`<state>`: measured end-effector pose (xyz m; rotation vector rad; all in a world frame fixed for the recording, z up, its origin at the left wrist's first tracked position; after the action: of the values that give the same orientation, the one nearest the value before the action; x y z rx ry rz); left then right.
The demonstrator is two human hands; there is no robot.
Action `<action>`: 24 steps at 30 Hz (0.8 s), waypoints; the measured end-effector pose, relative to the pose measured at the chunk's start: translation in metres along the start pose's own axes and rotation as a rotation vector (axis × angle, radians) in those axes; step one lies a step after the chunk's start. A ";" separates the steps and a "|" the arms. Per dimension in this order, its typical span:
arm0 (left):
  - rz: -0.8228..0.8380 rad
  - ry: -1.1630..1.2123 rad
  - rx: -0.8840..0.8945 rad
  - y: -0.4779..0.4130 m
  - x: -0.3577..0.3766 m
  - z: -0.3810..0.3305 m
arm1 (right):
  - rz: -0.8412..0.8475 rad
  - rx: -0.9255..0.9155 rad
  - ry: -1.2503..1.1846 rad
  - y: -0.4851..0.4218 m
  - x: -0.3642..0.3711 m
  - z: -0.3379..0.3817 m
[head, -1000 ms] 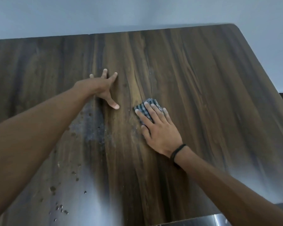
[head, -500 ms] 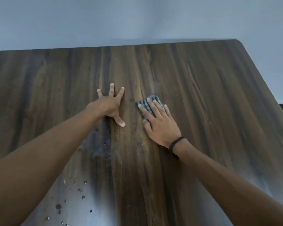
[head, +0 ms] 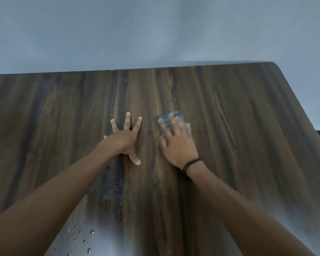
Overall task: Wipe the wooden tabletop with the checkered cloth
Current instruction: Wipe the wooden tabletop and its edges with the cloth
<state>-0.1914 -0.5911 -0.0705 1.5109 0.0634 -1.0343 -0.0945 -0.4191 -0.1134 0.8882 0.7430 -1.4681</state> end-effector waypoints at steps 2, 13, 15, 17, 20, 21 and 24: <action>0.000 0.024 0.006 0.000 0.001 0.002 | 0.106 -0.151 0.023 0.003 -0.004 -0.007; 0.049 0.064 0.036 0.002 -0.008 0.000 | -0.051 0.104 0.004 -0.060 -0.025 -0.033; 0.014 0.075 0.050 -0.008 -0.024 0.009 | -0.053 0.082 -0.001 -0.060 -0.015 -0.019; -0.068 0.087 0.035 -0.023 -0.053 0.024 | 0.020 -0.058 0.010 -0.050 -0.009 -0.012; -0.116 0.076 0.009 -0.044 -0.096 0.042 | -0.052 0.062 0.000 -0.087 -0.026 -0.033; -0.112 0.068 0.004 -0.050 -0.106 0.044 | -0.077 0.147 -0.018 -0.098 -0.029 -0.034; -0.077 0.042 0.022 -0.066 -0.113 0.045 | -0.020 0.028 0.009 -0.095 -0.016 -0.024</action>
<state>-0.3220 -0.5536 -0.0446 1.5610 0.1412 -1.0674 -0.1865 -0.3822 -0.1163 0.9107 0.7416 -1.4966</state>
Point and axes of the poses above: each hand's wrist, its own y-axis away from the middle knuckle, its own x-axis out of the palm, z = x × y, the point moved 1 cm from there along -y, towards the middle knuckle, and after that the axes turned 14 degrees about -y, right-handed, at the moved point
